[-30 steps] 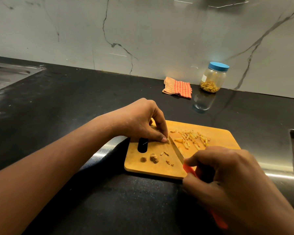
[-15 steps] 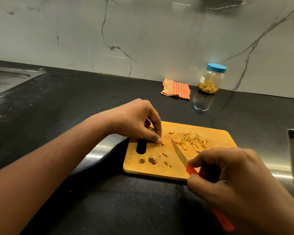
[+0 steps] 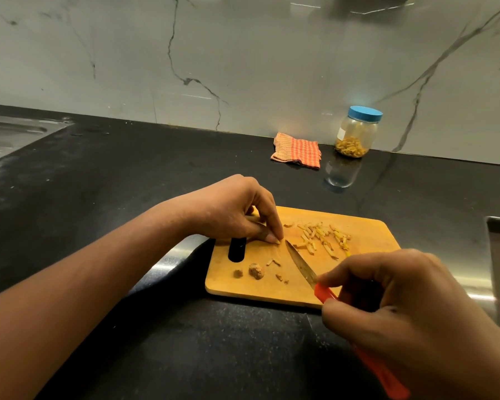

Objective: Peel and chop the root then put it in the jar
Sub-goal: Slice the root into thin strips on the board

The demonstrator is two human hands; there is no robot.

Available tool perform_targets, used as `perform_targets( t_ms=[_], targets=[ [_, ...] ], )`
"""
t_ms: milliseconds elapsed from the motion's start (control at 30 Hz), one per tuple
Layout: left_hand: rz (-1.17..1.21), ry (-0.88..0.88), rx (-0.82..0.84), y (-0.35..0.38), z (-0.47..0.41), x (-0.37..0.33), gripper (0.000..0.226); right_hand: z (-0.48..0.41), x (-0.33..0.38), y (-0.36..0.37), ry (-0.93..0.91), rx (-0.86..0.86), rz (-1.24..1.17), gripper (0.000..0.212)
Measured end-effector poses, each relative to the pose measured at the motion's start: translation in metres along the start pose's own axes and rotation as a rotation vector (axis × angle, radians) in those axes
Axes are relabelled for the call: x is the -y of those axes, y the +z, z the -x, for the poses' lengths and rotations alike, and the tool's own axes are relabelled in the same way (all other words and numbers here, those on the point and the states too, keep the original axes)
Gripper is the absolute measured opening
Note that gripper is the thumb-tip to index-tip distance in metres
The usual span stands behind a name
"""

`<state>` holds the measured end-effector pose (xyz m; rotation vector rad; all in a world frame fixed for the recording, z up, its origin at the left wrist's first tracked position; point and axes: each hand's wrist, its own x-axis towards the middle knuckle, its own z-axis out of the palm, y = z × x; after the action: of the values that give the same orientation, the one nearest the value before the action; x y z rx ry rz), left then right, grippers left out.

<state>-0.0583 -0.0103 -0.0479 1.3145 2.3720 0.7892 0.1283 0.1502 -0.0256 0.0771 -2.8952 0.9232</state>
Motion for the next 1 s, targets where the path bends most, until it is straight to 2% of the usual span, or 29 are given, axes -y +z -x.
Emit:
perform_targets(
  t_ms=[200,467,500,567,600,700,900,1000],
  targets=[
    [0.006,0.007,-0.009,0.000,0.000,-0.001,0.017,0.004,-0.004,-0.016,0.100,0.072,-0.174,0.014],
    [0.002,-0.001,-0.026,0.000,0.000,-0.001,0.018,0.010,-0.005,-0.036,0.163,0.136,-0.139,0.016],
    [0.002,0.000,-0.028,0.000,0.000,-0.001,0.018,0.011,-0.004,-0.039,0.180,0.136,-0.128,0.022],
    [0.003,0.002,-0.034,0.001,0.000,-0.001,0.017,0.012,-0.009,-0.041,0.186,0.105,-0.103,0.047],
    [0.004,0.004,-0.036,0.001,0.000,-0.002,0.017,0.012,-0.010,-0.039,0.177,0.072,-0.091,0.050],
    [0.007,0.005,-0.041,0.001,0.000,-0.002,0.018,0.013,-0.012,-0.034,0.108,-0.005,-0.084,0.025],
    [0.004,0.001,-0.018,-0.002,0.001,0.001,0.019,0.011,-0.004,-0.024,-0.007,-0.002,-0.146,0.020],
    [0.000,-0.007,-0.008,-0.002,0.001,0.001,0.018,0.007,-0.004,-0.015,-0.101,0.019,0.005,0.021]
  ],
)
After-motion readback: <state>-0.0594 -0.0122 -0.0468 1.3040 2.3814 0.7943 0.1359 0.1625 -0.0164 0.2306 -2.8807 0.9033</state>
